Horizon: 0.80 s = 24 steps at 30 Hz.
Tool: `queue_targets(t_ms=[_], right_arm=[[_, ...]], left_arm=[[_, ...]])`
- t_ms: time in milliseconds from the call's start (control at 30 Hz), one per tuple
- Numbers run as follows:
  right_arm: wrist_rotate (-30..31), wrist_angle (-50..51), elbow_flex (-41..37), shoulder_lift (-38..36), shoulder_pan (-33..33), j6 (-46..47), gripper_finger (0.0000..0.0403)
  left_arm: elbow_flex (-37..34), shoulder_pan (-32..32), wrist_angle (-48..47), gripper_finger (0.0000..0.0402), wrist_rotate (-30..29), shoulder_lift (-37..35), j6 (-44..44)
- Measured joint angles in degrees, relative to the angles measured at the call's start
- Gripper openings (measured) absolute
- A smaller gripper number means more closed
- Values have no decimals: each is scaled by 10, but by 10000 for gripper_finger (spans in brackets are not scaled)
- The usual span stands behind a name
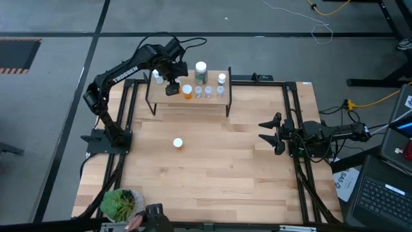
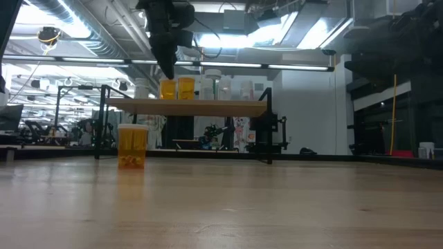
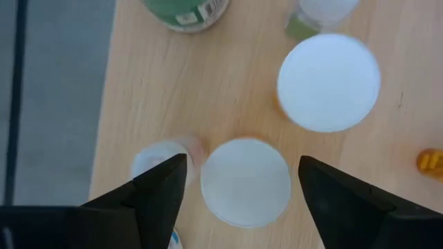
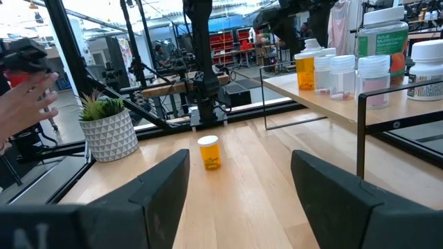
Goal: Pick and place medicine bottles onto shelf by color
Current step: Put the orange pill bottle on the shelf
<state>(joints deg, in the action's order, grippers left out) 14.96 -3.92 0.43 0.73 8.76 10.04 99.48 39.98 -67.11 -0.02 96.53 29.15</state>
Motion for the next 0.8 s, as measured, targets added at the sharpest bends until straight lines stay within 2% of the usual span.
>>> queue_targets(t_ms=[300,433,567,800], right_arm=[[0,0,0,0,0,0,255],[0,0,0,0,0,0,255],[0,0,0,0,0,0,255],[0,0,0,0,0,0,255]], left_arm=[[0,-17,12,275,-13,-35,5],[0,-42,-25,275,25,-64,-38],[1,-93,-77,275,65,-83,-47],[-18,-231,-106,275,67,-86,-41]])
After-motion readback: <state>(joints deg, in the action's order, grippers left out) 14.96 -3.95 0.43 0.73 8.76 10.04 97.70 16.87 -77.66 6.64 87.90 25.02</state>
